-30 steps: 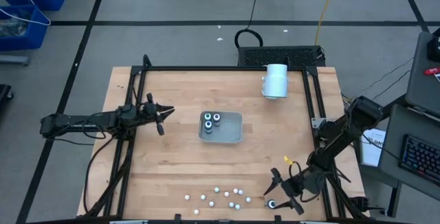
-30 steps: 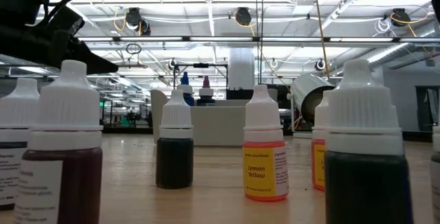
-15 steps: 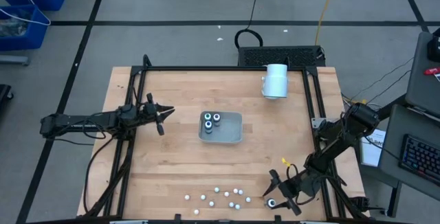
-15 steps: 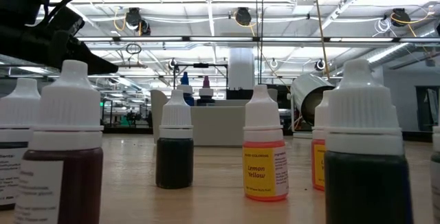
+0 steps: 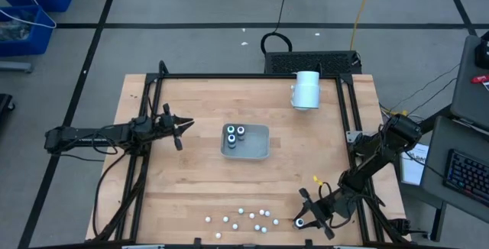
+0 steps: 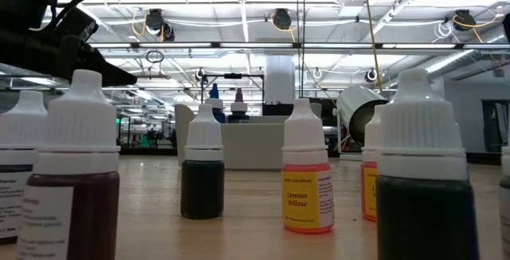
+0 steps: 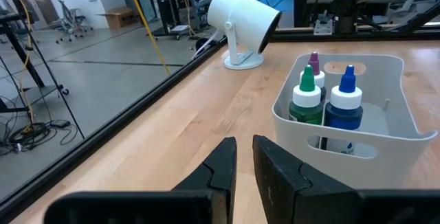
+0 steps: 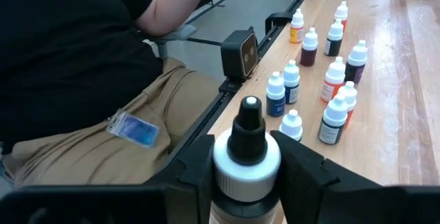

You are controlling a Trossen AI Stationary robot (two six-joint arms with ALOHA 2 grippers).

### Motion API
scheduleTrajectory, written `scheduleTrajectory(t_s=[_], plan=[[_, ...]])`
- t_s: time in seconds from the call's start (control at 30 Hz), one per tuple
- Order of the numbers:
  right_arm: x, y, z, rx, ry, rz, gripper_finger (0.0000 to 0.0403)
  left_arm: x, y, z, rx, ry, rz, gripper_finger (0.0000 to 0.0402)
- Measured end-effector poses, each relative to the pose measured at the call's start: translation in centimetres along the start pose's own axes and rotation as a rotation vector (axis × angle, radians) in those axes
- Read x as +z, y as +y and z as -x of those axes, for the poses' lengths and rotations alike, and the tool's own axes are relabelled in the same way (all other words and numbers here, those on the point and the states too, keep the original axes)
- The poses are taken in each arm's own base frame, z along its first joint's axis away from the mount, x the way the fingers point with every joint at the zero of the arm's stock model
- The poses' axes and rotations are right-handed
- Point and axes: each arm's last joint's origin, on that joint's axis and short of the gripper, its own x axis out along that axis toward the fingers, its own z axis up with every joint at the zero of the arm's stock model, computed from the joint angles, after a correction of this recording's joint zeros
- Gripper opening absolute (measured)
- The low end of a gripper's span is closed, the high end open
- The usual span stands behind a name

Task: Pick & Place food coloring
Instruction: Put the big black food coloring bottle into the gray bin

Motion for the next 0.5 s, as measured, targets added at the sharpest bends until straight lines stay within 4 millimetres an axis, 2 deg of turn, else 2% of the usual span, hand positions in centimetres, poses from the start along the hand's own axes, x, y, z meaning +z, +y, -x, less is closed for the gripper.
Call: scheduleTrajectory(t_s=[0.33, 0.5], plan=[[0.0, -0.2, -0.1, -0.007, 0.003, 0.032, 0.0111, 0.0, 0.0, 0.0, -0.001, 0.000, 0.008, 0.0058], [0.5, -1.3, -0.4, -0.064, -0.023, 0.027, 0.0111, 0.0, 0.0, 0.0, -0.001, -0.001, 0.010, 0.0058]])
